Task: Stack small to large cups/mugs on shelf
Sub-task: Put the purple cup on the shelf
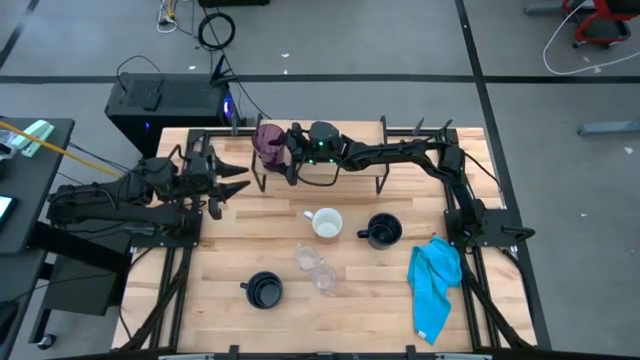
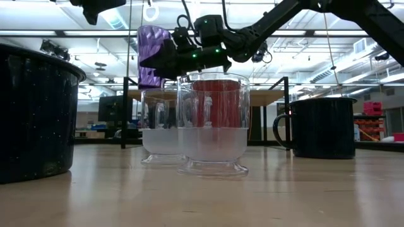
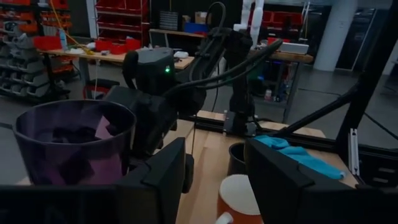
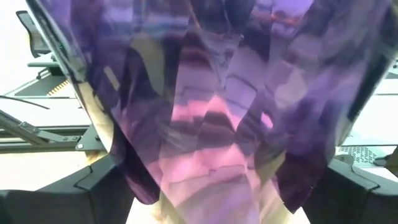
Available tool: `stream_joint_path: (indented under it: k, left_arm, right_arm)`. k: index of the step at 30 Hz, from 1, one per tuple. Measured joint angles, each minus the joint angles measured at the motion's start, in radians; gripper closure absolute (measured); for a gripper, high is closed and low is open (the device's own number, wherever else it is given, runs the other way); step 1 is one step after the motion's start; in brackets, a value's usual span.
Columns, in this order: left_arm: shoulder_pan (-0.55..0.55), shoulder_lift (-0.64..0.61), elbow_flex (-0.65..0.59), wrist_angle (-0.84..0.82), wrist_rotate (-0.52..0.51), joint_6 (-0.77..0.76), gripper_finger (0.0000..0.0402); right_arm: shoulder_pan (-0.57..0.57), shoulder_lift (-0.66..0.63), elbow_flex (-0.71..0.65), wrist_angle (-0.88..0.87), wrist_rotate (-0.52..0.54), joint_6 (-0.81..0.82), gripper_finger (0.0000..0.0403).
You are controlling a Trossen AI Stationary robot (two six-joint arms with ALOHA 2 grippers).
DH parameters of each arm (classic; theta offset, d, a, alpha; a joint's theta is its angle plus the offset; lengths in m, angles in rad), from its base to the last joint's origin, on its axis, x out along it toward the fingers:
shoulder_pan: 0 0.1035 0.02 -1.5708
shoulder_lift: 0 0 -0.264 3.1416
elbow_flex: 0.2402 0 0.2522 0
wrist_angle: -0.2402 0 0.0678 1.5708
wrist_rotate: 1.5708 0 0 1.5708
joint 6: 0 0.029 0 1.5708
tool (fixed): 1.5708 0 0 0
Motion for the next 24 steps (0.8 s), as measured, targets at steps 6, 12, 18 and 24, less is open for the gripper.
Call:
stream_joint_path:
  k: [6, 12, 18, 24]
  left_arm:
    - [0.000, 0.000, 0.000, 0.000, 0.000, 0.000, 0.0229]
    - [0.000, 0.000, 0.000, -0.001, 0.000, 0.000, 0.0229]
    - [0.000, 0.000, 0.000, -0.002, 0.000, 0.000, 0.0230]
    - [0.000, 0.000, 0.001, -0.002, 0.000, 0.000, 0.0229]
  right_arm:
    - [0.000, 0.000, 0.000, -0.005, 0.000, -0.001, 0.0012]
    - [-0.004, 0.001, 0.000, -0.008, 0.000, -0.001, 0.0005]
    - [-0.010, 0.001, 0.034, -0.104, -0.002, -0.010, 0.0004]
    - [-0.014, 0.001, 0.056, -0.116, -0.025, -0.023, 0.0003]
